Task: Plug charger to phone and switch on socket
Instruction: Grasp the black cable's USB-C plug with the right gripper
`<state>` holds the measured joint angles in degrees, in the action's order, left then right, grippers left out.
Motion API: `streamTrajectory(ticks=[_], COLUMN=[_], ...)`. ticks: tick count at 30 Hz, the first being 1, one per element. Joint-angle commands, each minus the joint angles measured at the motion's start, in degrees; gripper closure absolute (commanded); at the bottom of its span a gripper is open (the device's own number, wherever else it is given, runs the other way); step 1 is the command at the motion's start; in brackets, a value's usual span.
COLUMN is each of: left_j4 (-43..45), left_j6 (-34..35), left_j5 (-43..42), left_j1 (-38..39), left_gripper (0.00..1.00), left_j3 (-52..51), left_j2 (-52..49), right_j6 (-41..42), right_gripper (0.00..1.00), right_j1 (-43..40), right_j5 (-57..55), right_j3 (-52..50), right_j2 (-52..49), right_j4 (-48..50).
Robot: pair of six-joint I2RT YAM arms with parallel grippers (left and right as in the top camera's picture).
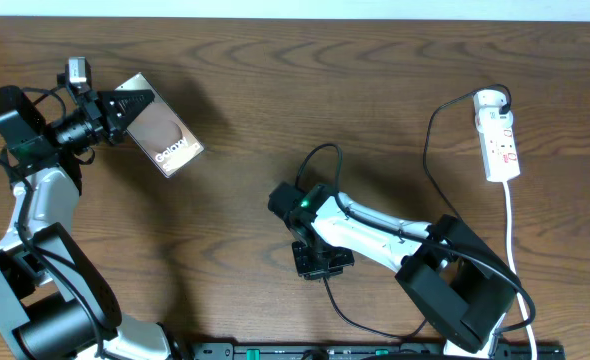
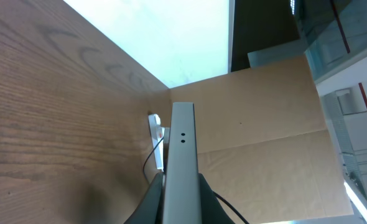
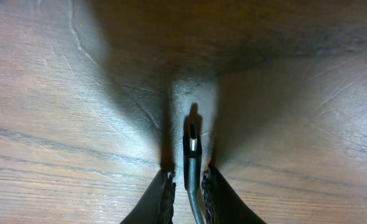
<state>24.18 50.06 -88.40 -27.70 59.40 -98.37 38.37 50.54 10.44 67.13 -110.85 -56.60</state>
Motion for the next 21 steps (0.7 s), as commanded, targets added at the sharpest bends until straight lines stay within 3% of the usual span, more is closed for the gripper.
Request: streamTrajectory(ticks=[1, 13, 17, 19, 21], left_j4=[0.4, 0.4, 0.4, 0.4, 0.4], left_j6=[-0.5, -0.5, -0.5, -0.5, -0.5], left_j5=[-1.7, -1.7, -1.7, -1.7, -1.7], left_j1=[-0.3, -0.3, -0.3, -0.3, -0.3], left_gripper=[0.93, 0.93, 0.93, 0.93, 0.93], left_j3=[0.4, 0.4, 0.4, 0.4, 0.4], left_j2=[-0.1, -0.1, -0.1, -0.1, -0.1], right_j6=[0.4, 0.4, 0.4, 0.4, 0.4], right_gripper=[0.84, 0.84, 0.91, 0.99, 0.99], right_j1=[0.0, -1.0, -1.0, -1.0, -1.0], right_j5=[-1.5, -1.5, -1.5, -1.5, -1.5], right_j3=[-1.4, -1.4, -1.4, -1.4, -1.4], right_j2=[-1.7, -1.7, -1.7, -1.7, -1.7], right_j4=[1.6, 2.0, 2.0, 2.0, 2.0])
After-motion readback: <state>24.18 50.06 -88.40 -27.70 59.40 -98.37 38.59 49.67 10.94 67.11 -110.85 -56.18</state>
